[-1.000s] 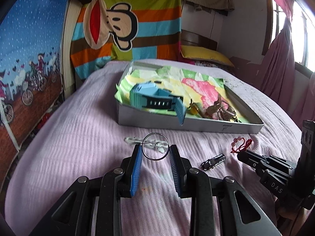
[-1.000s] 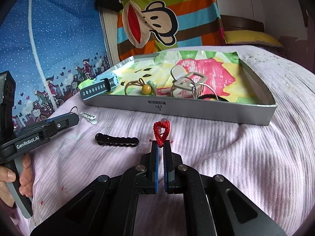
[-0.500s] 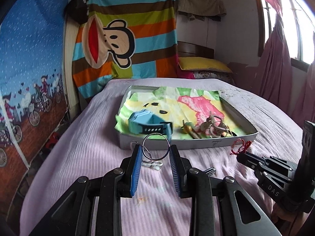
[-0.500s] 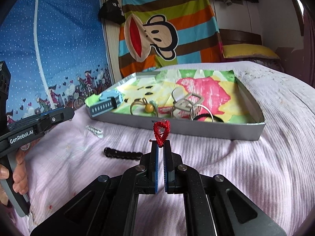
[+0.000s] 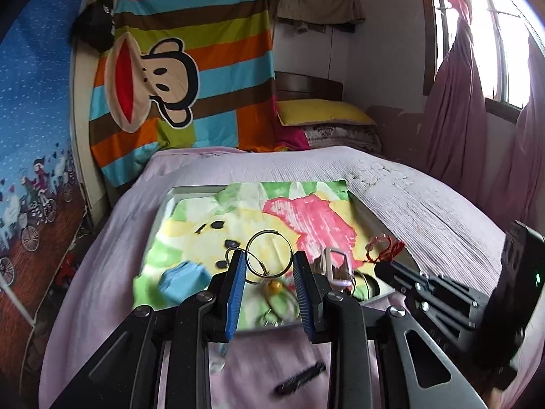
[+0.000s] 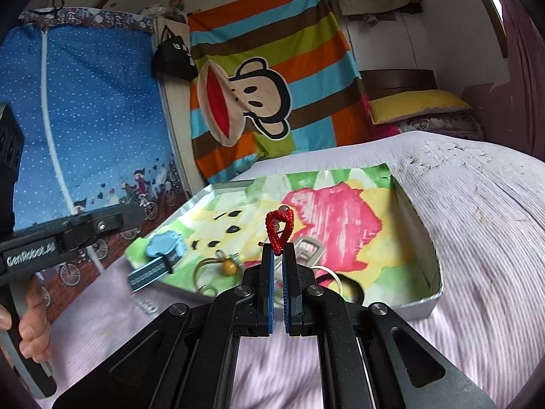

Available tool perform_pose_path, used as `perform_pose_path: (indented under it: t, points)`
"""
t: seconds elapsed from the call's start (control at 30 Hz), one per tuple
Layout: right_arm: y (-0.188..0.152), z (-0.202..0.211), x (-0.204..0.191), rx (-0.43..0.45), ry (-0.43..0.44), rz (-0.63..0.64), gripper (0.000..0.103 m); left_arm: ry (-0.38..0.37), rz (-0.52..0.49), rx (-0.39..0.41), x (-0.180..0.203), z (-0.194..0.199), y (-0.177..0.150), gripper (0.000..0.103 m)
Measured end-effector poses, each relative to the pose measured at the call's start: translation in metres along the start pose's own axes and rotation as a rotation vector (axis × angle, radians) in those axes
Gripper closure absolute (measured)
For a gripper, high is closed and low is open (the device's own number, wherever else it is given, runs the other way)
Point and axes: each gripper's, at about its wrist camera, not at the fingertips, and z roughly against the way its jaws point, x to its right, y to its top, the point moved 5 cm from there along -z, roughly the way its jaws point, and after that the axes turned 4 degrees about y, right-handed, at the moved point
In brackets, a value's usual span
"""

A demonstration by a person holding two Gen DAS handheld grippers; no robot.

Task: Organize jewelry
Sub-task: 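Carry the red cord and the silver key ring over the tray with both tools, then open the right tool to drop the red cord while the left tool releases the key ring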

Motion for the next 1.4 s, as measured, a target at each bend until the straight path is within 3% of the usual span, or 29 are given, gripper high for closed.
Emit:
perform_pose_path:
  t: [0.33,0.6,0.83,0.93,1.0,1.07,1.23,1.4]
  points:
    - [-0.015,-0.019,0.02,-0.058,-0.094,-0.061,0.099,-0.008,0.047,-0.127,0.01,-0.06,-0.014,0.076]
    - [-0.021,-0.026,0.015,-0.095,-0.112,-0.028,0.099,0.026,0.045,-0.186,0.008,-0.072,-0.029,0.076]
    - [-0.025,-0.026,0.02,-0.11,-0.114,-0.046,0.097,0.031,0.06,-0.189,0.005,-0.071,-0.033,0.076]
    - [-0.025,-0.025,0.021,-0.107,-0.113,-0.052,0.09,0.033,0.055,-0.186,0.004,-0.07,-0.033,0.076]
    - [-0.025,-0.023,0.021,-0.101,-0.112,-0.054,0.081,0.032,0.055,-0.18,0.004,-0.069,-0.034,0.074]
    - [-0.025,-0.021,0.022,-0.093,-0.115,-0.057,0.074,0.028,0.058,-0.168,0.004,-0.065,-0.034,0.069]
    - [-0.022,-0.01,0.024,-0.051,-0.114,-0.068,0.071,0.009,0.088,-0.104,0.001,-0.051,-0.035,0.053]
    - [-0.018,0.008,0.024,0.028,-0.119,-0.07,0.056,0.002,0.116,-0.04,-0.004,-0.032,-0.035,0.045]
